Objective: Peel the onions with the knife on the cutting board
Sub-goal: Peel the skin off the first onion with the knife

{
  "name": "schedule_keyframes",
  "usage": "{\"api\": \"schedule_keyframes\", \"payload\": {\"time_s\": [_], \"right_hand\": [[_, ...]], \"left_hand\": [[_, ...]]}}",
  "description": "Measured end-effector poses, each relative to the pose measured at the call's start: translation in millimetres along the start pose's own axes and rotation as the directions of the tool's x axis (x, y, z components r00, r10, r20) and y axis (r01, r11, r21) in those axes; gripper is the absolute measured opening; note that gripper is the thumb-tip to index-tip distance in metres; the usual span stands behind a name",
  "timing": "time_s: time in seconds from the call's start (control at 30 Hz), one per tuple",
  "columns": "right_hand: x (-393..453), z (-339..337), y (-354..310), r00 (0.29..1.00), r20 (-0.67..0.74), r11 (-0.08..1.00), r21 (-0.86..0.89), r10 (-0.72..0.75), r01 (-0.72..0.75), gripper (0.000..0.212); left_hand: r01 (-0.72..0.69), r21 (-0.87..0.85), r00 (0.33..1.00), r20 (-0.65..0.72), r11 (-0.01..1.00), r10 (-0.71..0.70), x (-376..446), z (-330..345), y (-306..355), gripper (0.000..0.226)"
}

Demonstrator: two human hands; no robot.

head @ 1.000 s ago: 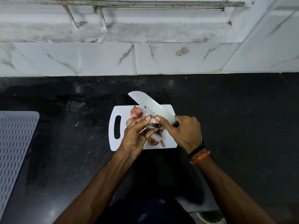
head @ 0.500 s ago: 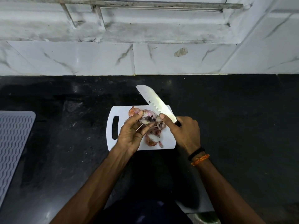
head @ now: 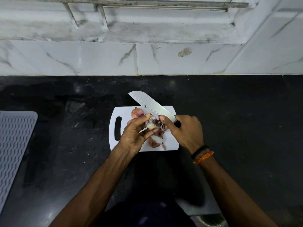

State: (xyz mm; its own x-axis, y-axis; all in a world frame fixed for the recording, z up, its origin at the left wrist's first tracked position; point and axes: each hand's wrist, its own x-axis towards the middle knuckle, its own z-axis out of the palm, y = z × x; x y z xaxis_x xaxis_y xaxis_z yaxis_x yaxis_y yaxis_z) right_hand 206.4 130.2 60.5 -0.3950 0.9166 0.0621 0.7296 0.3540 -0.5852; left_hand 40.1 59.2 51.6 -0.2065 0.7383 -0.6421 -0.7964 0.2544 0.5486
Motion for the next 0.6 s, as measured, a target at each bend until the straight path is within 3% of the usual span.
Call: {"api": "schedule_keyframes", "payload": {"time_s": [0.13,0.23,0.43,0.53,0.6], "right_hand": [[6,1,1,0.999,0.030,0.999,-0.053,-0.011,0.013,0.061],[9,2,4,0.999,0.041,0.998,-0.068,0.002,0.000,0.062],[-2,5,-4,0.995,0.080,0.994,-0.087,-0.063,0.070,0.063],[-15,8,-7,0.992,0.084,0.991,-0.085,-0.093,0.101,0.066],[-17,7,-3,0.997,0.052,0.998,-0.009,-0.056,0.057,0.067]], "left_hand": [[0.014,0.024,1.000,-0.023,1.000,-0.014,1,1,-1,0.059],[0.018,0.016,0.999,-0.049,1.000,-0.017,3,0,-3,0.067],[0.017,-0.066,0.989,-0.145,0.998,-0.027,11,-4,-2,0.027],[0.015,-0.172,0.992,-0.123,0.985,-0.037,12,-4,3,0.033],[0.008,-0.175,0.996,-0.088,0.985,-0.024,12,-3,5,0.023]]}}
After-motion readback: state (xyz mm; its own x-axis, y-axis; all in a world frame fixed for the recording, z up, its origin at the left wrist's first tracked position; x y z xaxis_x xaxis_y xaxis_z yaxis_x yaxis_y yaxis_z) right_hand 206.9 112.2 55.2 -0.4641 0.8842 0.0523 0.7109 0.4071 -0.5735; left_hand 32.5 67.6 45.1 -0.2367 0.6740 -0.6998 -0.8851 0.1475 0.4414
